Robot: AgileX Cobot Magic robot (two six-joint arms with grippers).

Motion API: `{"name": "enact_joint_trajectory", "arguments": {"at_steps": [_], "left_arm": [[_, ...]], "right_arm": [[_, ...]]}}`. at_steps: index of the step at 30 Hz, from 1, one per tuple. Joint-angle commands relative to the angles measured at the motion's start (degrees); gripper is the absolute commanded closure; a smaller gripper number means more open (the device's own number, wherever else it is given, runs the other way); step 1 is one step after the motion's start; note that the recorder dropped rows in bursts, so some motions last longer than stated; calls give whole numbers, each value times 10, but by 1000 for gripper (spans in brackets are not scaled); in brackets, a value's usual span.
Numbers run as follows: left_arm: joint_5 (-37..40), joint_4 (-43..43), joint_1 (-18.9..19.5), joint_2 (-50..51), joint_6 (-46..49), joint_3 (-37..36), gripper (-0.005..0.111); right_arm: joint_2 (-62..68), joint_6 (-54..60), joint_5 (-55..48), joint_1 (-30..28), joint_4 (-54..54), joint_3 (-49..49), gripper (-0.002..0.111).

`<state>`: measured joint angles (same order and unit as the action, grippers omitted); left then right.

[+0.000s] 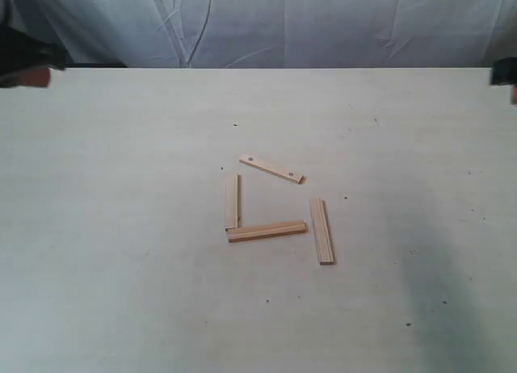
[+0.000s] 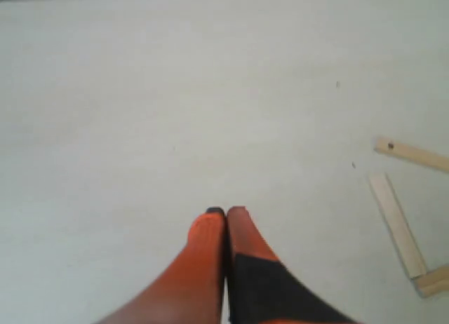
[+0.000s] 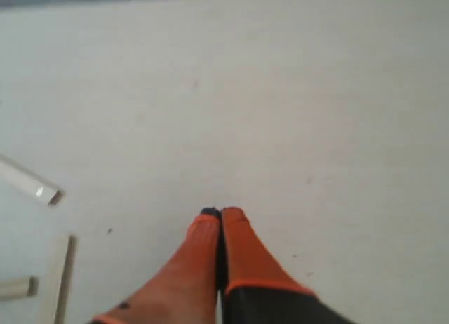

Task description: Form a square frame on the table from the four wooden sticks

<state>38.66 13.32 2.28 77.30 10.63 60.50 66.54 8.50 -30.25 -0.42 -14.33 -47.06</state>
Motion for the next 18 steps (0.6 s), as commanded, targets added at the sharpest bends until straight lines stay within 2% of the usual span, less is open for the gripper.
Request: {"name": "enact_joint_trajectory", "arguments": {"at_steps": [1,6,8,9,12,18], "left_arm": [[39,29,-25,159,42,60,107],[49,56,-37,276,66,110,107],[51,68,-35,304,68,129,107],[51,71,-35,315,68,136,107],[49,89,-35,330,68,148,107],[42,117,-35,334,94,156,107]], "right_arm": [[195,195,-63,72,-121,-101,109],[381,244,-139,160,-125,-289,107],[443,256,-170,186,-102,-364,97],[481,262,-179,205,-79,-411,87],[557,279,-203,242,-25,-501,69],[690,277,-247,289,28,-652,67]]}}
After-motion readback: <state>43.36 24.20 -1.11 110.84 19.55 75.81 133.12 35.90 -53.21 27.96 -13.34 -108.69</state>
